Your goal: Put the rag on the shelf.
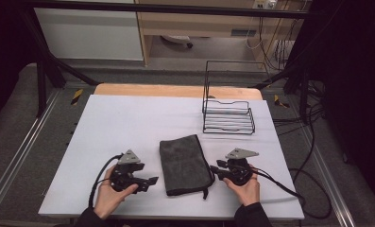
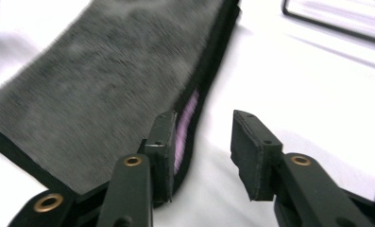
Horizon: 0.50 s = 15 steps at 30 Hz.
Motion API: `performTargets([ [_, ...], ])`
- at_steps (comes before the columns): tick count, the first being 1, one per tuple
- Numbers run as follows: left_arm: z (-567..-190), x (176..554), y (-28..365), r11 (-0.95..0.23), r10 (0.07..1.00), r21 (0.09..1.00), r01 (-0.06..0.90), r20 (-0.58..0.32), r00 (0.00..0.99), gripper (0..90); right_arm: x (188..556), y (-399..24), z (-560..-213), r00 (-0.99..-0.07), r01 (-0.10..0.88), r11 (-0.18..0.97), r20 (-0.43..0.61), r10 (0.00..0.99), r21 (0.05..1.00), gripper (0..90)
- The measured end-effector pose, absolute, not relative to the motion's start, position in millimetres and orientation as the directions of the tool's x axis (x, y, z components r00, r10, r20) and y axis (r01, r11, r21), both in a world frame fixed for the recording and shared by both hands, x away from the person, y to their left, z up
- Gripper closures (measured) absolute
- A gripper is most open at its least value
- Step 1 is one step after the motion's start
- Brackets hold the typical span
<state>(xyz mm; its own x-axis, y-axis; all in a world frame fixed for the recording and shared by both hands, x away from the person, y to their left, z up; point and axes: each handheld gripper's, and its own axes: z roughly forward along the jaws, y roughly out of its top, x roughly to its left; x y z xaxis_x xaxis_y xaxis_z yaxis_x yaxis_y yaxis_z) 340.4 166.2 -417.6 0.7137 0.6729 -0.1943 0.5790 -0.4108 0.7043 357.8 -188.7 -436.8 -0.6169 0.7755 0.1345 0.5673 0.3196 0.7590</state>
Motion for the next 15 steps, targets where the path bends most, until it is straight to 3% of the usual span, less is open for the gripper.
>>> performTargets([
  [8, -430.5, 341.7, 125.9, -0.400, 0.670, 0.645, 0.651, -0.278, 0.688, 32.5, 357.4, -189.0, -441.8, -0.635, 0.570, 0.254, 0.222, 0.740, 0.781, 52.4],
  [15, -441.5, 335.4, 117.6, -0.387, 0.685, 0.621, 0.681, -0.301, 0.664, 41.8, 362.2, -181.5, -455.6, -0.639, 0.595, 0.307, 0.206, 0.741, 0.743, 55.4],
])
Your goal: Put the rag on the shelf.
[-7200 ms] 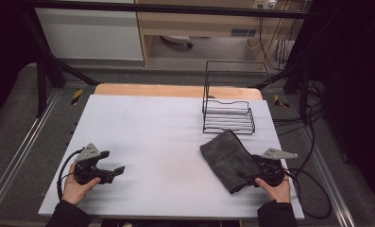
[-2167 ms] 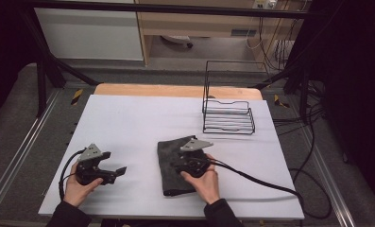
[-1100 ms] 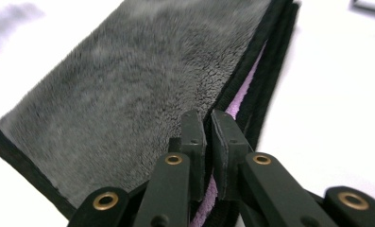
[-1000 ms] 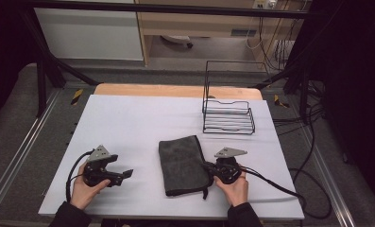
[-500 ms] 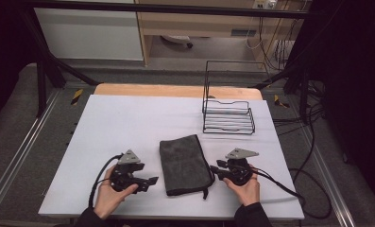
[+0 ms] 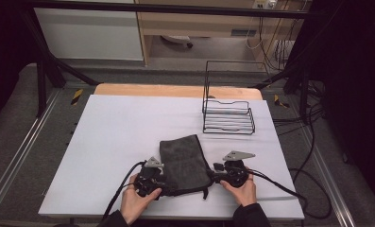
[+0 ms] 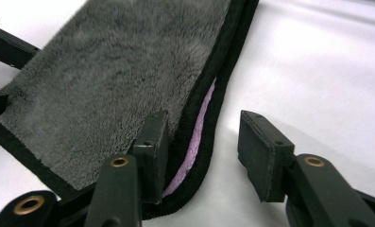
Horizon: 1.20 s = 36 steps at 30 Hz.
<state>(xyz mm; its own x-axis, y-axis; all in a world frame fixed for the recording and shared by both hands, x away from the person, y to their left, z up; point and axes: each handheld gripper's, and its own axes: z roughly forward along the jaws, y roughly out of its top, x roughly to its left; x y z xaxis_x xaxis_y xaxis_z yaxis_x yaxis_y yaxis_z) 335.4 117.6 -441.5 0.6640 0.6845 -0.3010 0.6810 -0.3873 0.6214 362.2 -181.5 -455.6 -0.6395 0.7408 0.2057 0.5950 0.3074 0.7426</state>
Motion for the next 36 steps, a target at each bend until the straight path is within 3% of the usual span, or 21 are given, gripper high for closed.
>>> performTargets([
  [7, -443.5, 328.2, 113.1, -0.382, 0.709, 0.620, 0.685, -0.278, 0.648, 51.1, 361.4, -178.6, -458.6, -0.635, 0.625, 0.288, 0.258, 0.728, 0.725, 67.7],
  [11, -443.6, 328.8, 113.1, -0.375, 0.707, 0.607, 0.701, -0.302, 0.639, 61.5, 361.0, -177.7, -458.4, -0.636, 0.633, 0.288, 0.270, 0.723, 0.719, 73.4],
  [13, -443.4, 330.5, 114.7, -0.380, 0.697, 0.599, 0.704, -0.314, 0.644, 71.5, 359.4, -174.5, -455.5, -0.639, 0.630, 0.306, 0.252, 0.727, 0.714, 77.2],
  [17, -442.4, 333.5, 118.5, -0.379, 0.685, 0.595, 0.709, -0.334, 0.647, 77.6, 358.1, -171.3, -452.7, -0.647, 0.614, 0.327, 0.220, 0.730, 0.718, 77.5],
  [21, -441.1, 336.2, 123.0, -0.382, 0.671, 0.593, 0.709, -0.349, 0.654, 80.7, 355.7, -172.8, -449.9, -0.646, 0.605, 0.314, 0.220, 0.731, 0.732, 71.5],
  [29, -436.1, 338.1, 136.5, -0.425, 0.655, 0.586, 0.690, -0.328, 0.681, 81.8, 352.4, -176.9, -447.8, -0.649, 0.571, 0.279, 0.216, 0.730, 0.772, 46.5],
  [36, -432.3, 335.4, 154.1, -0.457, 0.652, 0.578, 0.676, -0.299, 0.697, 81.8, 352.8, -186.7, -449.6, -0.631, 0.564, 0.253, 0.213, 0.746, 0.786, 31.5],
])
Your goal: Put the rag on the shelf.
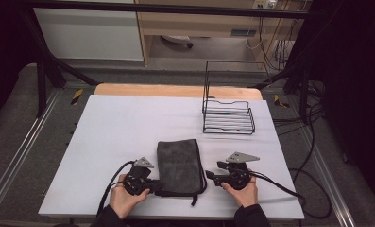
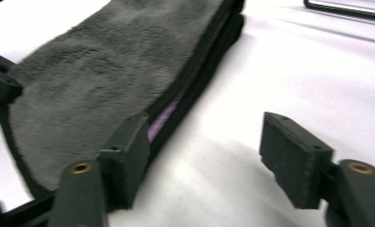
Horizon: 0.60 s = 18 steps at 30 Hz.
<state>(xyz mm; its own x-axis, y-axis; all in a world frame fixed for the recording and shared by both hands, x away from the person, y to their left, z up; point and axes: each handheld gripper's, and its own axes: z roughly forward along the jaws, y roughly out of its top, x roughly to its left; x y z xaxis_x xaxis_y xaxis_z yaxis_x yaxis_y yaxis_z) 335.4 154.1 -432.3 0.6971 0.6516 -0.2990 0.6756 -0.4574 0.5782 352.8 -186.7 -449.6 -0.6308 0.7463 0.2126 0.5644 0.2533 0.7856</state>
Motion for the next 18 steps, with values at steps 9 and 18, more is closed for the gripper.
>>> performTargets([
  [9, -434.2, 333.8, 166.5, -0.477, 0.637, 0.584, 0.657, -0.285, 0.716, 78.5, 354.6, -187.9, -451.7, -0.635, 0.555, 0.264, 0.196, 0.747, 0.789, 18.3],
  [18, -422.0, 337.3, 177.6, -0.468, 0.652, 0.635, 0.615, -0.222, 0.725, 53.5, 355.8, -188.8, -450.7, -0.638, 0.558, 0.271, 0.196, 0.745, 0.784, 9.2],
])
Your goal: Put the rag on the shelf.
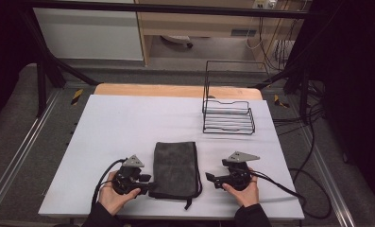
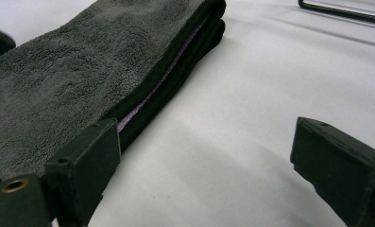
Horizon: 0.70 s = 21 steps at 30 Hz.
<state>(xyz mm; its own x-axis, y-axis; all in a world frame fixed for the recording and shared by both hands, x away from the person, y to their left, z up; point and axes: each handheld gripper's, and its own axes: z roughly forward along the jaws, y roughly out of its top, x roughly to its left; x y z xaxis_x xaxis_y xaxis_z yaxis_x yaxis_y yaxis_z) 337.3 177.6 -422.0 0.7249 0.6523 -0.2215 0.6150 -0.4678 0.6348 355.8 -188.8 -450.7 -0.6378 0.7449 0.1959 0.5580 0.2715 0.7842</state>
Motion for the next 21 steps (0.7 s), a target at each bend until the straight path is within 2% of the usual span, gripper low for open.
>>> performTargets([
  [9, -411.1, 354.7, 184.4, -0.466, 0.677, 0.664, 0.586, -0.159, 0.718, 26.6, 354.9, -189.2, -449.9, -0.644, 0.551, 0.269, 0.197, 0.739, 0.790, 5.2],
  [13, -405.4, 365.3, 185.7, -0.446, 0.677, 0.675, 0.587, -0.174, 0.715, 16.9, 354.9, -189.3, -449.4, -0.642, 0.555, 0.267, 0.202, 0.739, 0.788, 4.1],
  [16, -402.1, 372.1, 184.4, -0.438, 0.691, 0.686, 0.581, -0.157, 0.706, 12.3, 354.9, -189.4, -449.0, -0.640, 0.556, 0.262, 0.206, 0.740, 0.788, 3.6],
  [21, -399.5, 383.5, 181.5, -0.437, 0.711, 0.696, 0.570, -0.121, 0.692, 11.0, 355.1, -189.1, -449.0, -0.637, 0.561, 0.261, 0.208, 0.742, 0.786, 3.1],
])
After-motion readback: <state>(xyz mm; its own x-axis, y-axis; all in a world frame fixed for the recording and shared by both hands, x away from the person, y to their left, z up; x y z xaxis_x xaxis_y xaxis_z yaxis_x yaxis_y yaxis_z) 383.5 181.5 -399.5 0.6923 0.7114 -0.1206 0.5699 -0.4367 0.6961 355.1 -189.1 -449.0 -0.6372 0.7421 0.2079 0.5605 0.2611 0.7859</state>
